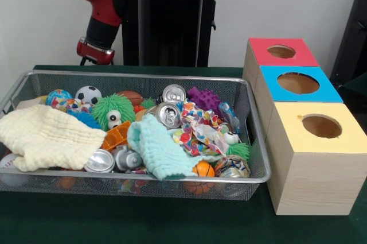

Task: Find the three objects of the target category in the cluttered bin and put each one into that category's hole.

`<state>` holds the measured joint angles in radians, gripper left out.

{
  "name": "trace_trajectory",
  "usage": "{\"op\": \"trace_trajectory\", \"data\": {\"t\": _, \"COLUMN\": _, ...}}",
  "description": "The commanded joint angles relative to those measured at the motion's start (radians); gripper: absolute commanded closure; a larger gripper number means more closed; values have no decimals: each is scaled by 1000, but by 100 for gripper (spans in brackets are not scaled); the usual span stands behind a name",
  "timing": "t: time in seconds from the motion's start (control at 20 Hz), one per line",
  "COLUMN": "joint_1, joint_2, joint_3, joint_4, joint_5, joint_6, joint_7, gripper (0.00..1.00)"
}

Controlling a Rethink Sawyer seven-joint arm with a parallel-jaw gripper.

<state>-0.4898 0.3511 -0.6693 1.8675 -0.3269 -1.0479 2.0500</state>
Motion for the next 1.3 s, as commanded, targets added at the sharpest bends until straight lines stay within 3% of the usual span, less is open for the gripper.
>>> {"op": "trace_trajectory", "data": {"t": 0.05, "joint_1": 24, "joint_2": 80, "joint_3": 299, "joint_4": 242, "joint_5": -51, "joint_6": 23, "joint_7": 246, "gripper": 0}}
{"op": "trace_trajectory", "data": {"t": 0.9, "joint_1": -20, "joint_2": 103, "joint_3": 283, "joint_4": 200, "joint_5": -81, "joint_6": 30, "joint_7": 237, "gripper": 0}}
{"op": "trace_trajectory", "data": {"t": 1.3, "joint_1": -19, "joint_2": 94, "joint_3": 236, "joint_4": 262, "joint_5": -99, "joint_6": -45, "joint_7": 225, "gripper": 0}}
